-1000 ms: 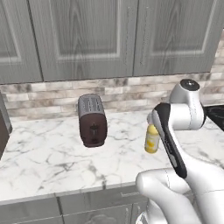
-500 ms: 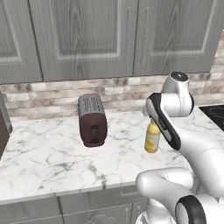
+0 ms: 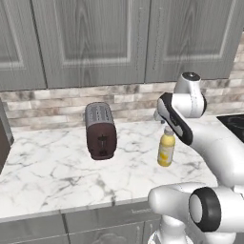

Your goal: Place the drinks on the dining counter in a tight cluster.

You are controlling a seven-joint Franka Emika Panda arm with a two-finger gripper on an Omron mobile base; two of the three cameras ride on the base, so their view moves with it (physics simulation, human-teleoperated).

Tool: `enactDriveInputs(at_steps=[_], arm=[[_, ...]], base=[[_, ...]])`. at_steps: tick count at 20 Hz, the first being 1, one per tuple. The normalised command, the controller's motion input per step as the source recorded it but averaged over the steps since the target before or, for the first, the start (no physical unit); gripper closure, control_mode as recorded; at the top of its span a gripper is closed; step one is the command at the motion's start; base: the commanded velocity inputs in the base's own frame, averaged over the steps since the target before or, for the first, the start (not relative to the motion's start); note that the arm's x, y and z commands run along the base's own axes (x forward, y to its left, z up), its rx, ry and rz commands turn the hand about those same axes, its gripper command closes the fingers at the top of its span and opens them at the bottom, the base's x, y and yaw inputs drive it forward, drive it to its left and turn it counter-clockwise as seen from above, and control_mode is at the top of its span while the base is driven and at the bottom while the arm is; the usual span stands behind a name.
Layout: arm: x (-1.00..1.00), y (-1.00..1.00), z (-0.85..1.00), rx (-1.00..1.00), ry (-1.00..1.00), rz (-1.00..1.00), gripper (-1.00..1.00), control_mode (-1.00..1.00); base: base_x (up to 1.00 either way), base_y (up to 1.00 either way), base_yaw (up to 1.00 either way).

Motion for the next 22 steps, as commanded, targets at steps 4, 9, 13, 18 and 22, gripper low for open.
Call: enactDriveInputs(at_steps=[4, 9, 13, 18, 22], arm=[[-0.25, 0.00, -0.17, 0.00, 0.00, 0.00, -1.00, -1.00], [-0.35, 0.00, 0.00, 0.00, 0.00, 0.00, -1.00, -1.00], [0.16, 0.07, 0.00, 0.00, 0.00, 0.00, -1.00, -1.00], [0.53, 0.03, 0.00, 0.00, 0.03, 0.00, -1.00, -1.00], [0.09, 0.00, 0.00, 0.00, 0.02, 0.00, -1.00, -1.00]], base=[[0.00, 0.00, 0.00], [0.00, 0.00, 0.00], [0.00, 0.00, 0.00], [0.00, 0.00, 0.00], [0.00, 0.00, 0.00]])
